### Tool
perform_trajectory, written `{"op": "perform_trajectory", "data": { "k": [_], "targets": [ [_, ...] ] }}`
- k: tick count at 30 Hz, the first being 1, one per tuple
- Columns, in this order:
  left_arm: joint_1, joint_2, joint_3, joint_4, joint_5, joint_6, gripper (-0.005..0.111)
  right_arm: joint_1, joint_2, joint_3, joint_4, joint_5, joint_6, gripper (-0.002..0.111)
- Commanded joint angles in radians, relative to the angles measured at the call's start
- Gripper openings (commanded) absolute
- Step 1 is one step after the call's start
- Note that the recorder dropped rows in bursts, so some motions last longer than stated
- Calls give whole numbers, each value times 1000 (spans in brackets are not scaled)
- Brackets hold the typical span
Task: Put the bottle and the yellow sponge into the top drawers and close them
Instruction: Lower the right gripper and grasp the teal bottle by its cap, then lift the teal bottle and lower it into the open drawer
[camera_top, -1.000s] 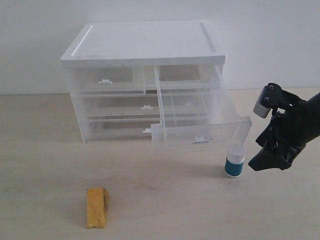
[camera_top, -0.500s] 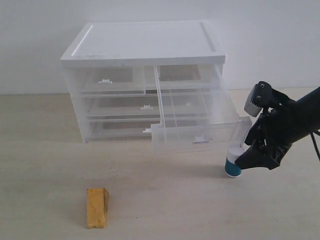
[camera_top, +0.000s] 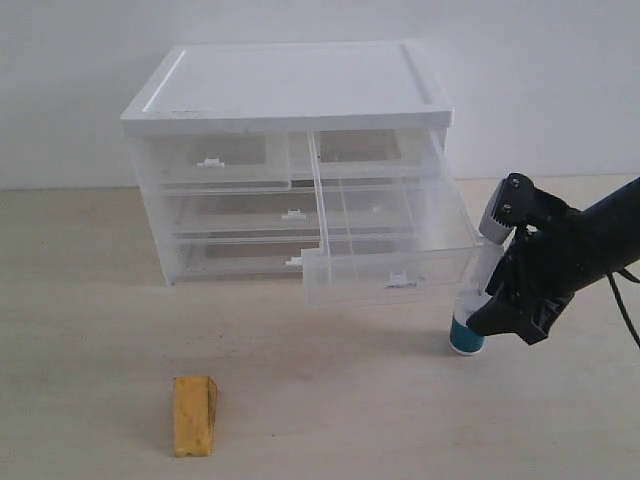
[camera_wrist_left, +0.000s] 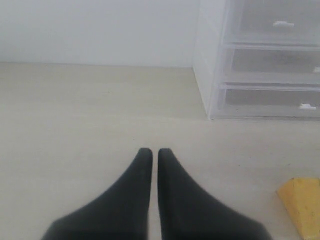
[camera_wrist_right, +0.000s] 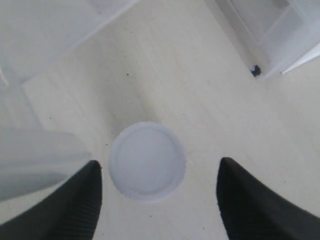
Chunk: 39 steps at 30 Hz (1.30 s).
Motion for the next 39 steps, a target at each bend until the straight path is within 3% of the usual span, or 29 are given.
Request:
{"op": "perform_trajectory", "data": {
  "k": [1, 5, 10, 29, 39],
  "targets": [
    [4, -3, 4, -6, 1, 6, 4, 0, 2, 5, 0, -27, -13, 42],
    [4, -3, 4, -6, 1, 6, 4, 0, 2, 5, 0, -27, -13, 29],
    [4, -3, 4, -6, 1, 6, 4, 0, 2, 5, 0, -27, -17, 1],
    [4, -3, 4, -6, 1, 6, 4, -2, -142, 5, -61, -8, 9, 0],
    [4, -3, 4, -6, 1, 6, 4, -2, -291, 5, -269, -120, 263, 0]
  ]
}}
